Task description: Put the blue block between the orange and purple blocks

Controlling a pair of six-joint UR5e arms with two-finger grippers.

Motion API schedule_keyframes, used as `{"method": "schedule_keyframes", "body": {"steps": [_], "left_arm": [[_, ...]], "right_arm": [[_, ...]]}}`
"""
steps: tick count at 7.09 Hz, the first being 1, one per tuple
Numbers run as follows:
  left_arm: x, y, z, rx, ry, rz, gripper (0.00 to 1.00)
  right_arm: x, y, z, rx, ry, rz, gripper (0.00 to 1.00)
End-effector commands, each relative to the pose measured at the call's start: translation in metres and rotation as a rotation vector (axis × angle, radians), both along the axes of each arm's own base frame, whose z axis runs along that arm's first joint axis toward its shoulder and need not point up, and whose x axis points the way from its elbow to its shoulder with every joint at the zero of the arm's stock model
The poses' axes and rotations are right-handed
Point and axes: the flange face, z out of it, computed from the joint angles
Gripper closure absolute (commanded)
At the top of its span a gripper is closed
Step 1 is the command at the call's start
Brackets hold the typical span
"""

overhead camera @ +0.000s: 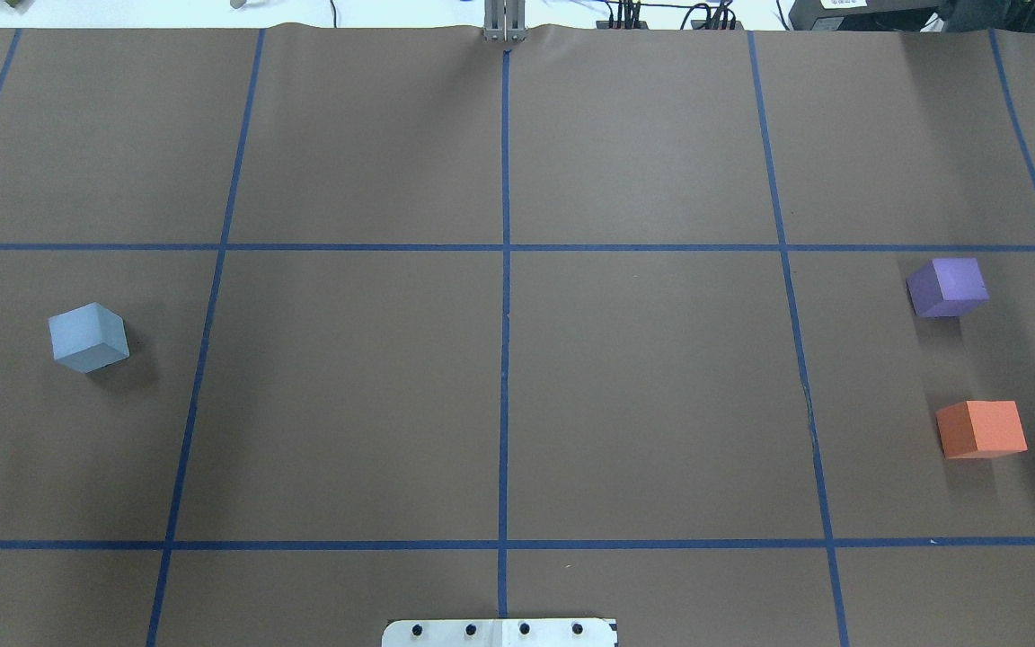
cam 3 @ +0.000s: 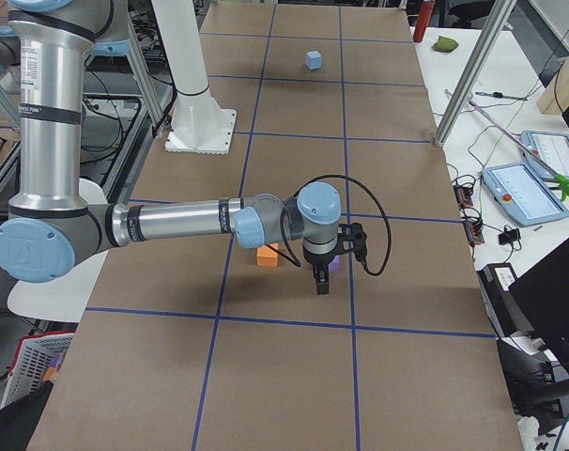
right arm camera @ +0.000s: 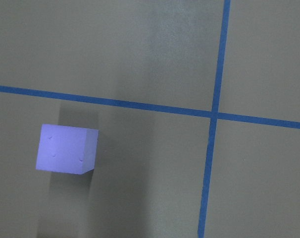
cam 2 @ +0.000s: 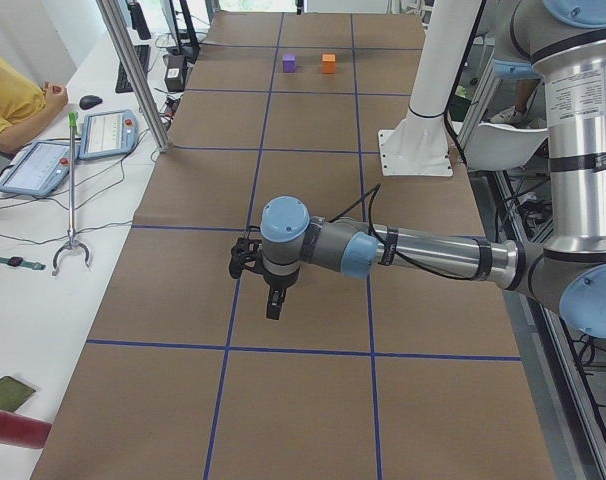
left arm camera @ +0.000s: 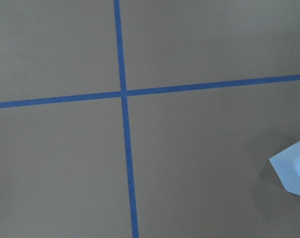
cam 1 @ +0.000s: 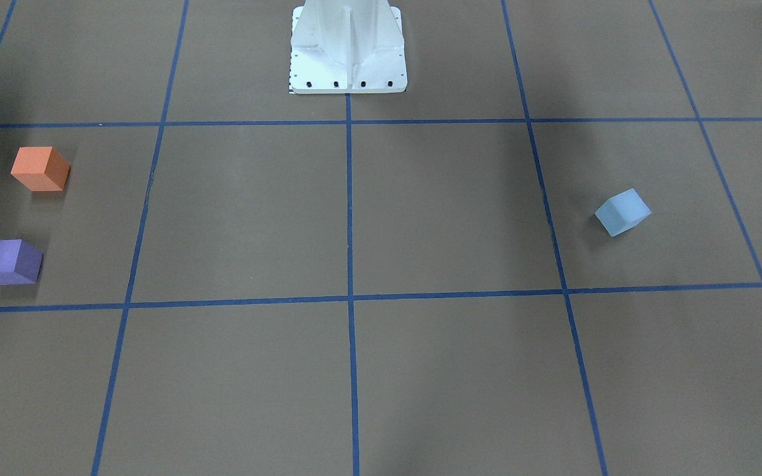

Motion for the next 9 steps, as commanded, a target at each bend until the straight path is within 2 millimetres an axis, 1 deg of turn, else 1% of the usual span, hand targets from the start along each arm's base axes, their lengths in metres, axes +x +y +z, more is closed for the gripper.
{"method": "schedule_keyframes", "body": {"steps": [1, 2, 3, 4, 5, 6, 7, 8, 9], "left_arm": [[0.059, -0.011, -0.021, -0.16, 0.048, -0.088, 0.0], [0.126, -0.02, -0.048, -0.28, 0.066, -0.104, 0.0], [0.182, -0.026, -0.077, -0.354, 0.081, -0.111, 0.0], [0.201, -0.026, -0.086, -0.433, 0.09, -0.156, 0.0], [0.229, -0.015, -0.078, -0.517, 0.059, -0.18, 0.0], [0.251, -0.01, -0.068, -0.51, -0.013, -0.234, 0.0], [0.255, -0.012, -0.05, -0.526, -0.041, -0.24, 0.0], [0.258, -0.015, -0.042, -0.519, -0.04, -0.238, 0.0], [0.268, -0.027, -0.042, -0.512, -0.031, -0.237, 0.0]], "right_arm": [[-0.001, 0.004, 0.001, -0.004, -0.007, -0.002, 0.0], [-0.001, 0.004, 0.003, -0.007, -0.006, -0.002, 0.0], [0.0, 0.005, 0.004, -0.008, -0.006, -0.002, 0.0], [0.0, 0.004, 0.008, -0.014, -0.001, -0.001, 0.0], [-0.001, 0.004, 0.008, -0.015, -0.002, -0.004, 0.0], [-0.001, 0.004, 0.007, -0.01, -0.005, -0.008, 0.0], [-0.001, 0.005, 0.008, -0.01, -0.005, -0.009, 0.0], [-0.001, 0.005, 0.009, -0.011, -0.003, -0.01, 0.0], [-0.001, 0.005, 0.01, -0.012, -0.003, -0.01, 0.0]]}}
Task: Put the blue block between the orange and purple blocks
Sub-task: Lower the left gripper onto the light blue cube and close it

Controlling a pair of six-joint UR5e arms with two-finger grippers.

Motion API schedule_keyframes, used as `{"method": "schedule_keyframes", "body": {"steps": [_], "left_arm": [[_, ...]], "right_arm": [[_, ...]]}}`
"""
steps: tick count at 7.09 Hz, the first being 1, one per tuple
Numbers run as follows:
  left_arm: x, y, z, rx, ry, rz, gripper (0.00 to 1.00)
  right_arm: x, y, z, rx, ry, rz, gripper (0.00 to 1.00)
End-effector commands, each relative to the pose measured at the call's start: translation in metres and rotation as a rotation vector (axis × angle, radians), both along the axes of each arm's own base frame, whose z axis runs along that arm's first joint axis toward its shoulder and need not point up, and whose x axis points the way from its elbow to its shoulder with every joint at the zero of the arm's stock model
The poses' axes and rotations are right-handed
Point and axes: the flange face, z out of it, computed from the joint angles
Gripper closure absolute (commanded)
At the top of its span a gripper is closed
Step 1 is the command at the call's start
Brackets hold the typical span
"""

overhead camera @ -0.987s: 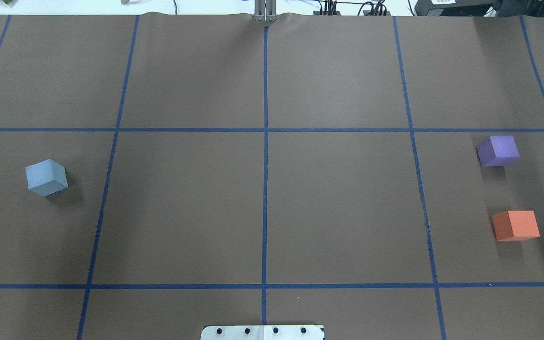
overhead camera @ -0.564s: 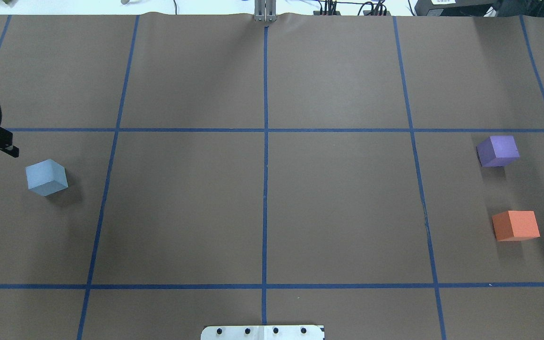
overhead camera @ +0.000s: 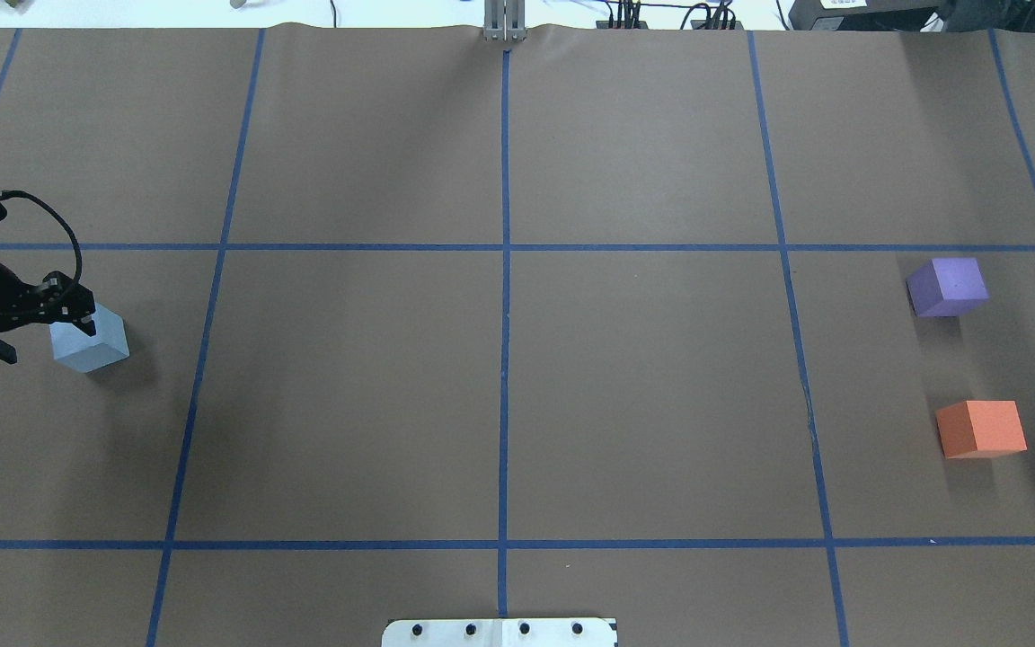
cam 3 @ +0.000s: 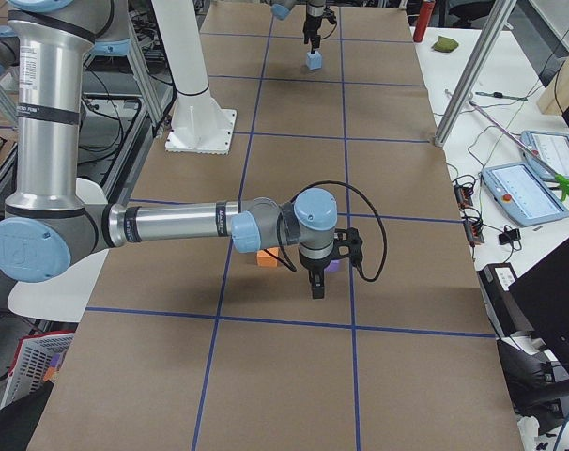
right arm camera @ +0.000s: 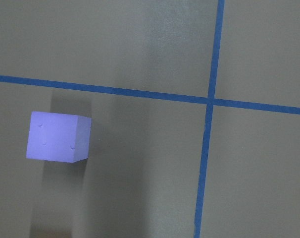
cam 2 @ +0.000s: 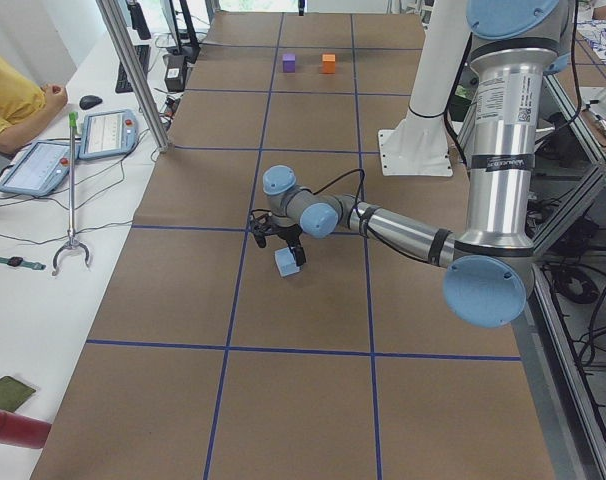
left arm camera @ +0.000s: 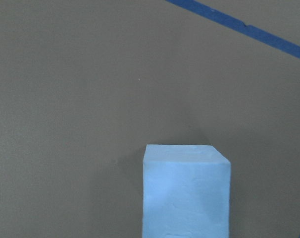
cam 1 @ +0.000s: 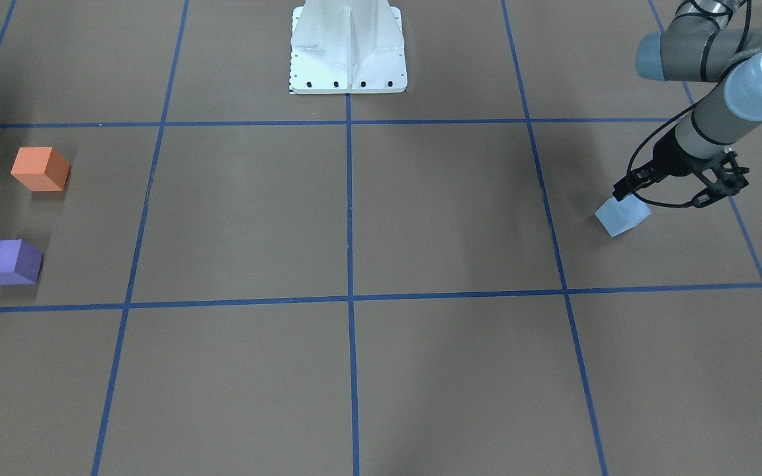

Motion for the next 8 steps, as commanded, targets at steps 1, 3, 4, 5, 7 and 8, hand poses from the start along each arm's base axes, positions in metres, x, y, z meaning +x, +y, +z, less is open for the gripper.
{"method": "schedule_keyframes", "body": {"steps": [1, 3, 4, 5, 7, 8], "left_arm": [[0.014, -0.015, 0.005, 0.009, 0.0, 0.001, 0.0], [0.023, -0.021, 0.013, 0.009, -0.005, 0.009, 0.0], [0.029, -0.021, 0.023, 0.019, 0.007, 0.013, 0.0], [0.036, -0.019, 0.033, 0.019, 0.008, 0.024, 0.0], [0.046, -0.014, 0.032, 0.026, 0.012, 0.045, 0.01], [0.054, -0.014, 0.032, 0.05, -0.011, 0.048, 0.2]], "right_arm": [[0.0, 0.002, 0.001, -0.002, 0.0, -0.002, 0.0], [0.0, 0.003, 0.004, -0.006, 0.001, -0.002, 0.0], [0.0, 0.003, 0.004, -0.008, 0.002, -0.002, 0.0], [0.0, 0.003, 0.004, -0.008, 0.002, -0.002, 0.0], [0.0, 0.004, 0.004, -0.008, 0.0, -0.002, 0.0], [0.0, 0.004, 0.004, -0.009, 0.0, -0.001, 0.0]]}}
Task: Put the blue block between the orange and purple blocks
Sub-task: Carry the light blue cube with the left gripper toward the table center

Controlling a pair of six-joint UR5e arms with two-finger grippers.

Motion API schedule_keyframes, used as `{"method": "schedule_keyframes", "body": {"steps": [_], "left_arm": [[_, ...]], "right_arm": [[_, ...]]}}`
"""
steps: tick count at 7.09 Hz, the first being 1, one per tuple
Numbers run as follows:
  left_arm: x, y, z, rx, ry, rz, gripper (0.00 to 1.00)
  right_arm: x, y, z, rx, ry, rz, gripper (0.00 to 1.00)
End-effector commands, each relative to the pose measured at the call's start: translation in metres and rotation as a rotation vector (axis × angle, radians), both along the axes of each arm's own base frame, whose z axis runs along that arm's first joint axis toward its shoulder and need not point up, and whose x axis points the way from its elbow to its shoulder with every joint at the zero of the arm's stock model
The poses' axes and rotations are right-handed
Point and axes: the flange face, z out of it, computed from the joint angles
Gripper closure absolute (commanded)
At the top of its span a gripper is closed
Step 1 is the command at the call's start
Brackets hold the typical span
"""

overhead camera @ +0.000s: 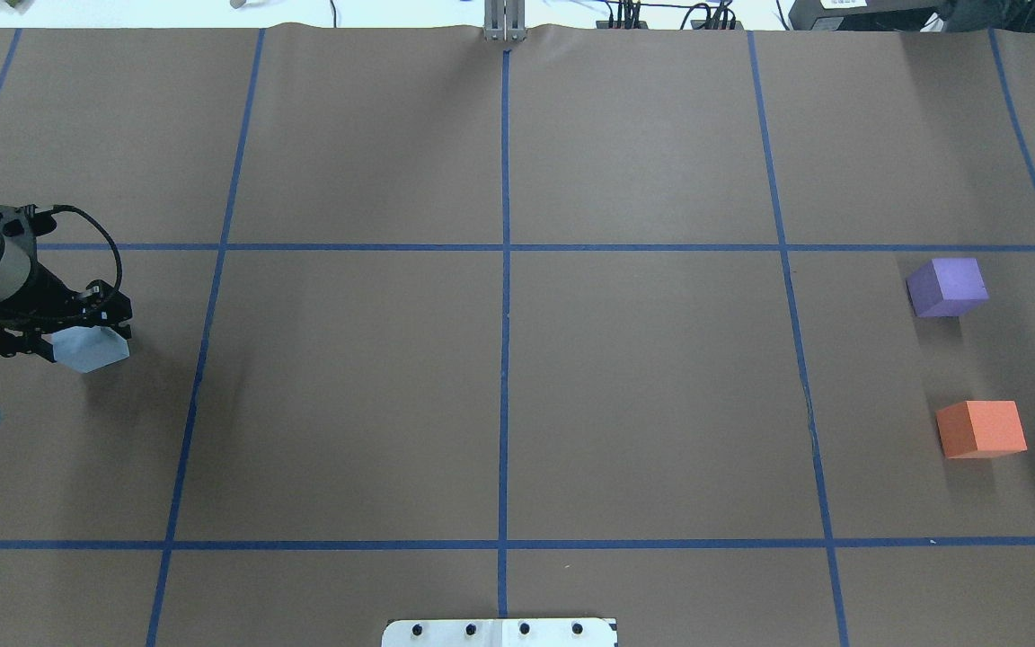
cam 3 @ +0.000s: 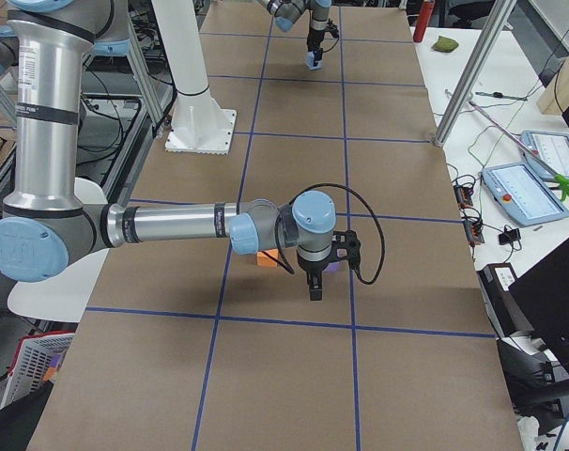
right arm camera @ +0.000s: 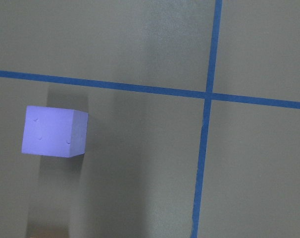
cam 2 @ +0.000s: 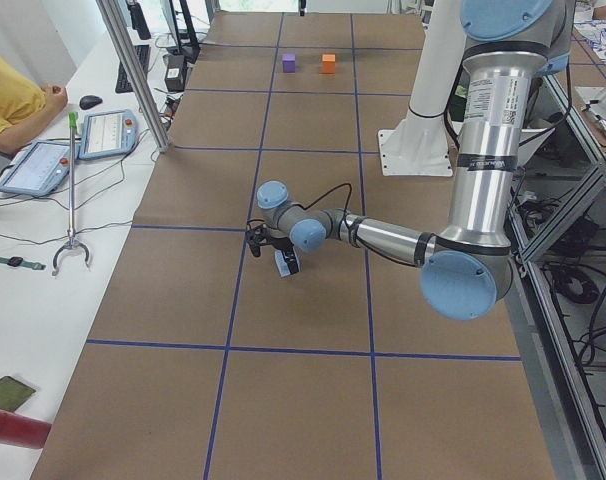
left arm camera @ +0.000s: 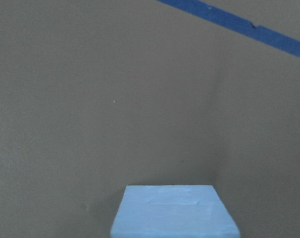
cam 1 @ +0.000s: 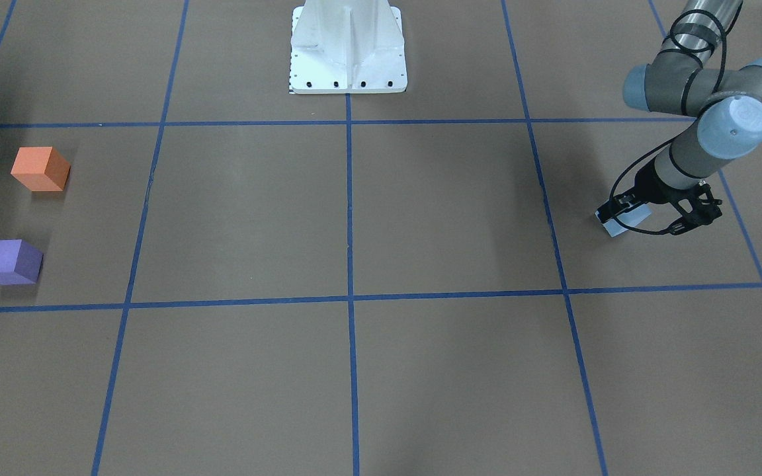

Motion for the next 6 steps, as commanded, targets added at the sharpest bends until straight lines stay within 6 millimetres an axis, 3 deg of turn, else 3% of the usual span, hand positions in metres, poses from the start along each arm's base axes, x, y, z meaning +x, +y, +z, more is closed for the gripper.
{"method": "schedule_keyframes", "body": {"steps": [1, 2, 3, 4, 5, 6], "left_arm": [[0.009, 0.0, -0.001, 0.037, -0.025, 0.0, 0.87], [0.009, -0.001, -0.008, 0.046, -0.02, -0.001, 1.0], [0.022, -0.014, -0.047, 0.092, 0.032, 0.008, 1.0], [0.039, -0.031, -0.123, 0.164, 0.093, 0.011, 1.0], [0.102, -0.012, -0.18, 0.185, 0.111, 0.1, 1.0], [0.145, -0.009, -0.253, 0.235, 0.123, 0.13, 1.0]], "right_arm": [[0.0, 0.0, 0.0, 0.0, 0.0, 0.0, 0.0], [-0.001, 0.0, 0.0, -0.001, 0.0, -0.004, 0.0], [-0.001, 0.0, 0.0, -0.005, -0.009, -0.004, 0.0], [-0.006, -0.001, 0.0, -0.016, -0.069, -0.017, 0.0], [-0.006, -0.002, -0.001, -0.013, -0.07, -0.017, 0.0], [-0.006, -0.002, -0.001, -0.018, -0.073, -0.014, 0.0]]}}
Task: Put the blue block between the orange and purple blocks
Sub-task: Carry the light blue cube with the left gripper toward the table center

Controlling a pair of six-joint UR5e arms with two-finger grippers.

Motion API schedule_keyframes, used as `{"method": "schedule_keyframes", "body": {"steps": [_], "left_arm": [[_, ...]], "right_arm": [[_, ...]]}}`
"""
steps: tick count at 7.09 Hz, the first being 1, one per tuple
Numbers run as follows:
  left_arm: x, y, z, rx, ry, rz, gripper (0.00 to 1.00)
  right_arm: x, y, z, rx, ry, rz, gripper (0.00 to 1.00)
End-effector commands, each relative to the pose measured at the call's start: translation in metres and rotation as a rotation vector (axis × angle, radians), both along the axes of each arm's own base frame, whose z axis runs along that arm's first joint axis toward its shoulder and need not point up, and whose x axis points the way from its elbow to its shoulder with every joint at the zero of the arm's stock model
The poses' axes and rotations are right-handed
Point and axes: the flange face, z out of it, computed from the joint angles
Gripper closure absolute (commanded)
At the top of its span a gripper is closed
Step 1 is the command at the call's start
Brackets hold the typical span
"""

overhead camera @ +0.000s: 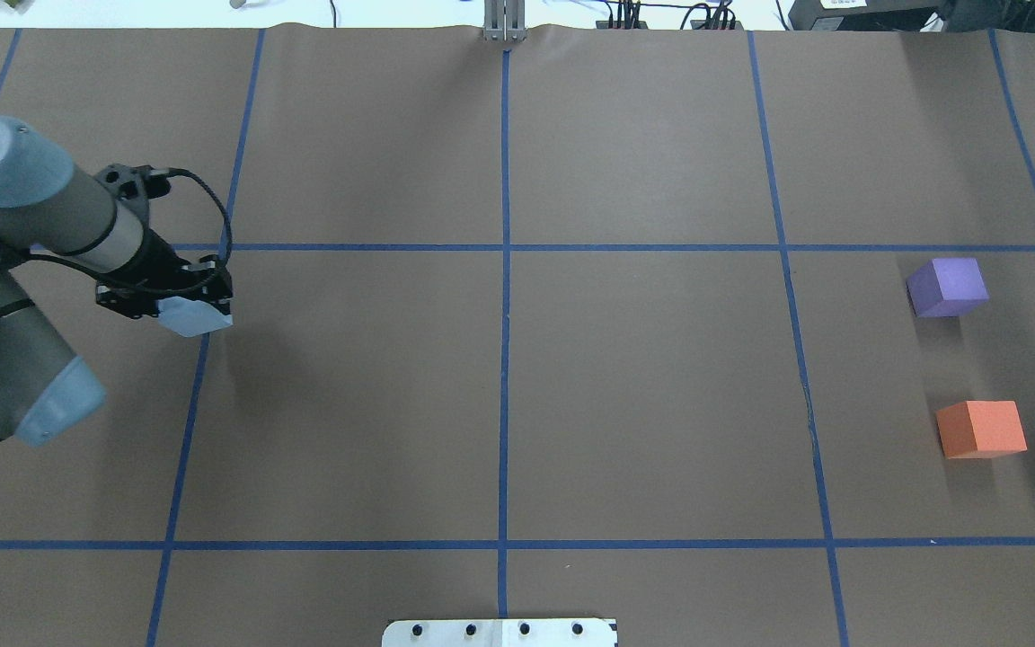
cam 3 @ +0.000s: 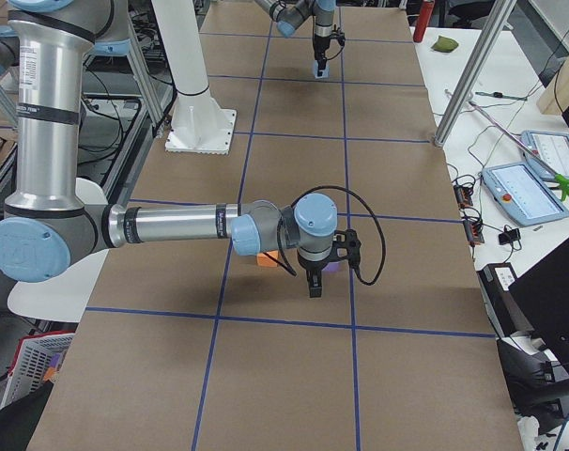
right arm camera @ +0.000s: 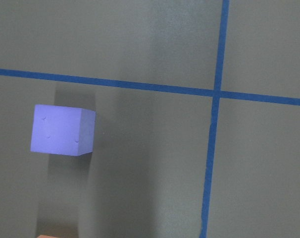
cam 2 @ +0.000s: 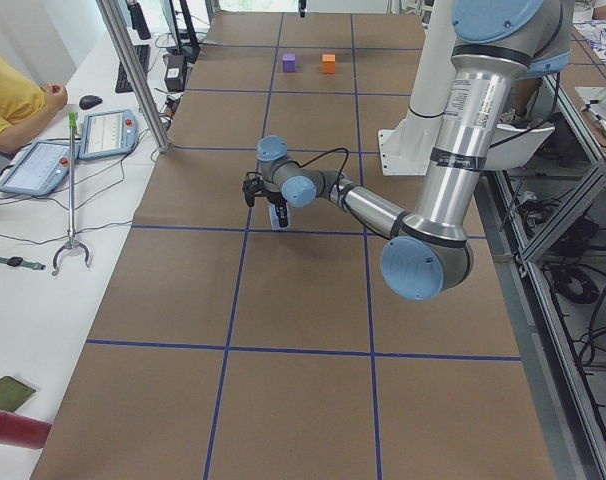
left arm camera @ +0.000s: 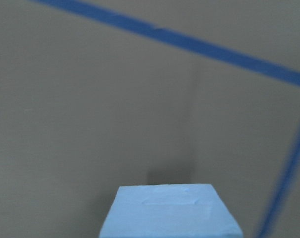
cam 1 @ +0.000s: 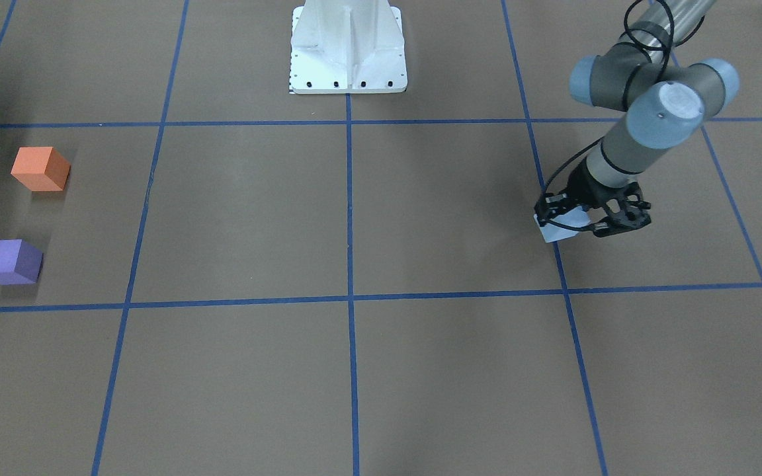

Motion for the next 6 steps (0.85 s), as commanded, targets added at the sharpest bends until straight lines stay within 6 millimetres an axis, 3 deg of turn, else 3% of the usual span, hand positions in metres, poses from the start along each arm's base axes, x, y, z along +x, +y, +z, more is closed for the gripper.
{"method": "schedule_keyframes", "body": {"steps": [1, 2, 3, 5, 6], "left_arm": [[0.08, 0.022, -0.147, 0.076, 0.022, 0.079, 1.0], [0.121, 0.044, -0.194, 0.154, 0.027, 0.096, 1.0], [0.184, 0.058, -0.235, 0.199, 0.008, 0.118, 1.0], [0.28, 0.034, -0.294, 0.196, -0.033, 0.141, 1.0], [0.302, 0.038, -0.307, 0.206, -0.014, 0.155, 1.0]], "right_arm": [[-0.001, -0.001, -0.001, -0.002, -0.011, 0.0, 0.0], [-0.001, -0.001, -0.006, 0.011, -0.012, -0.002, 0.0], [-0.001, -0.001, -0.003, 0.008, -0.009, -0.003, 0.0], [0.0, 0.001, 0.001, -0.003, -0.007, 0.0, 0.0], [0.001, 0.003, 0.001, 0.0, -0.007, 0.002, 0.0]]}}
